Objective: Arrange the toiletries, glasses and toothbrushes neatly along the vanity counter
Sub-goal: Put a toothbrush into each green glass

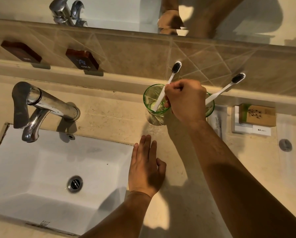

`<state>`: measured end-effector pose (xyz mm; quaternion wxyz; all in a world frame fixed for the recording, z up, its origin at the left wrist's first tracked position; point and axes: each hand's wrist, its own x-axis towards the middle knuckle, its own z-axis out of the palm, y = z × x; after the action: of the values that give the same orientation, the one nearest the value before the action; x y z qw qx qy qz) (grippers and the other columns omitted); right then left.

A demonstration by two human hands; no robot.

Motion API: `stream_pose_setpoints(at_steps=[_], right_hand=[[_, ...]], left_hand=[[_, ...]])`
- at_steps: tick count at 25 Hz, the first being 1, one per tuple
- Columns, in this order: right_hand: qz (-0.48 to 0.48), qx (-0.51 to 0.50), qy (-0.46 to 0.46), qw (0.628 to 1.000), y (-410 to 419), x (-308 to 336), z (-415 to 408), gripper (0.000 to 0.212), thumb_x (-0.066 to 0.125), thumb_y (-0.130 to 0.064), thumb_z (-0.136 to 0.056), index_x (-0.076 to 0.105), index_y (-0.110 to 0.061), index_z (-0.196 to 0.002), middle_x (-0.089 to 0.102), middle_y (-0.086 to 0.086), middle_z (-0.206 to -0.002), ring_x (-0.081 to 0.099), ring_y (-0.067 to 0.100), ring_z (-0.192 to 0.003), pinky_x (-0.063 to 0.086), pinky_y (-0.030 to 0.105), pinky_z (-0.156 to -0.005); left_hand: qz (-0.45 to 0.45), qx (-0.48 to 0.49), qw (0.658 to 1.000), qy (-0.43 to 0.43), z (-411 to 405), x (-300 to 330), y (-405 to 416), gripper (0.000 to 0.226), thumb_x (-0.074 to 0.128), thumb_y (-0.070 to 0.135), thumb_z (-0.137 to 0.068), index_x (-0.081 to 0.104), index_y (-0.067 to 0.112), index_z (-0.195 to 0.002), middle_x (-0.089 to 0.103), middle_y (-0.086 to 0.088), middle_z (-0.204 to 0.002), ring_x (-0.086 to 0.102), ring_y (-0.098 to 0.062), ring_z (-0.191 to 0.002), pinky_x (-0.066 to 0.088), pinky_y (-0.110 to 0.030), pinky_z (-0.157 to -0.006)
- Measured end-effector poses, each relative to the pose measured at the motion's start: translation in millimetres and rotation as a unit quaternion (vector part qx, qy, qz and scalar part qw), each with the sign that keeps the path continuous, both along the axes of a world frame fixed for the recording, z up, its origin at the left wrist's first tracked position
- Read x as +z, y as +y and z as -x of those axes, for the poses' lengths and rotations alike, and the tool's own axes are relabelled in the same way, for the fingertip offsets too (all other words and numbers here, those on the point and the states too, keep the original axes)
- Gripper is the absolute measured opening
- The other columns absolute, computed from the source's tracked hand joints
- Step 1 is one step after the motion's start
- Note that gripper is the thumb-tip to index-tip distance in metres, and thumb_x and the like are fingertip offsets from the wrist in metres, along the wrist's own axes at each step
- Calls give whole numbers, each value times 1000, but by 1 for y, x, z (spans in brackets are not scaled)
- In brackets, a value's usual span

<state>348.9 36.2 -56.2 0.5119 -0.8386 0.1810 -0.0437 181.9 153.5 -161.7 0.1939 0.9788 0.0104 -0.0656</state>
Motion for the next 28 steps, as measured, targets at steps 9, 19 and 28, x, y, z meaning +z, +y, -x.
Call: stream_pose_setpoints(at_steps=[9, 19, 28], right_hand=[[12, -28, 20, 999, -7, 0, 3, 14, 68, -16, -89, 74, -9, -79, 71, 5, -65, 68, 10, -45, 50, 21, -42], [28, -38, 36, 998, -11, 1, 5, 17, 69, -22, -90, 75, -10, -80, 71, 3, -62, 68, 10, -47, 62, 36, -55], [0, -16, 21, 1000, -21, 10, 34, 17, 61, -29, -93, 75, -19, -90, 73, -7, -77, 72, 11, -72, 63, 36, -70]], left_hand=[[4, -5, 1000, -8, 0, 1, 0, 57, 38, 29, -93, 48, 15, -148, 35, -5, -163, 23, -20, -154, 14, -37, -126], [16, -12, 999, -30, 0, -1, 1, 56, 43, 24, -91, 52, 10, -145, 40, -10, -159, 27, -25, -153, 21, -42, -126], [15, -14, 1000, -21, 1, -3, 2, 56, 46, 25, -93, 50, 10, -147, 39, -11, -160, 26, -26, -153, 23, -45, -125]])
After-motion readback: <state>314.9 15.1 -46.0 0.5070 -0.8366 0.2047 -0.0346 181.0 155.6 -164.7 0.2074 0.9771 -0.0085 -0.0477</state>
